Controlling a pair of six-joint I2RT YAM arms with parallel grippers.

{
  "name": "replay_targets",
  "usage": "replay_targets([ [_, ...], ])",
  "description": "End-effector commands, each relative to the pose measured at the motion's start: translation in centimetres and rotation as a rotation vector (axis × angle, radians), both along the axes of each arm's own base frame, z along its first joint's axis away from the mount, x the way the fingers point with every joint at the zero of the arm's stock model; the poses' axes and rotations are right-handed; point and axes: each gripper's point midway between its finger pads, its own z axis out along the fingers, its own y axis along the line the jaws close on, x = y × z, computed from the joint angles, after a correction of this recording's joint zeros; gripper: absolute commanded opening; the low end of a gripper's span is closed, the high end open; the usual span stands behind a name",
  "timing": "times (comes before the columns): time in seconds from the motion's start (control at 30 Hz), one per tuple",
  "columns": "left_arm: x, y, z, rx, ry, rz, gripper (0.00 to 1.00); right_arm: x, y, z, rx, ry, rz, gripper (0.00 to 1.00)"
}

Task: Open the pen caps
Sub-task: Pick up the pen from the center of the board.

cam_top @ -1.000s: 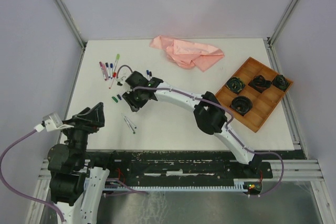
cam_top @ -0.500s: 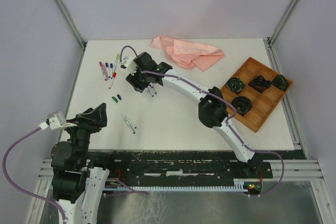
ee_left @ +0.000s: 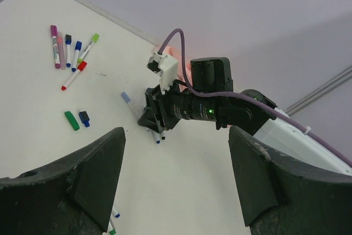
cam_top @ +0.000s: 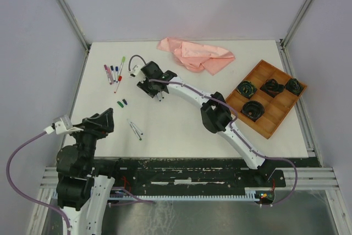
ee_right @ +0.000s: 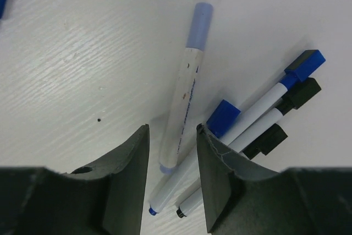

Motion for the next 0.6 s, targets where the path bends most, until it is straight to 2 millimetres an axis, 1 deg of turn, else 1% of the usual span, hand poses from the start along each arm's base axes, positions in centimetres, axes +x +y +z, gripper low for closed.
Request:
replay_targets([
  [0.0,0.1,-0.3,0.9,-0.026,-0.039,-0.014,0.82,2.0,0.3,3.4,0.068,-0.067,-0.035,0.46],
  [0.1,0.1,-0.3,0.9,-0.026,-0.039,-0.014,0.82,1.9,0.2,2.9,0.066,-0.052,-0.031,0.45],
  [0.3,0.1,-0.3,1.0,-0.026,-0.038,-0.014,0.82,1.0,0.2,1.3,0.058,-0.001,-0.016,0.38],
  [0.47,0.2,-0.4,1.0,-0.029,-0.039,-0.019,0.82,0.7,0.0,0.8,0.047,0.011,-0.011,0.36],
  [0.57,0.2,-0.4,1.0,-0.03,-0.039,-0.021,0.82,0.6,-0.1,0.5,0.037,0.014,-0.008,0.31],
])
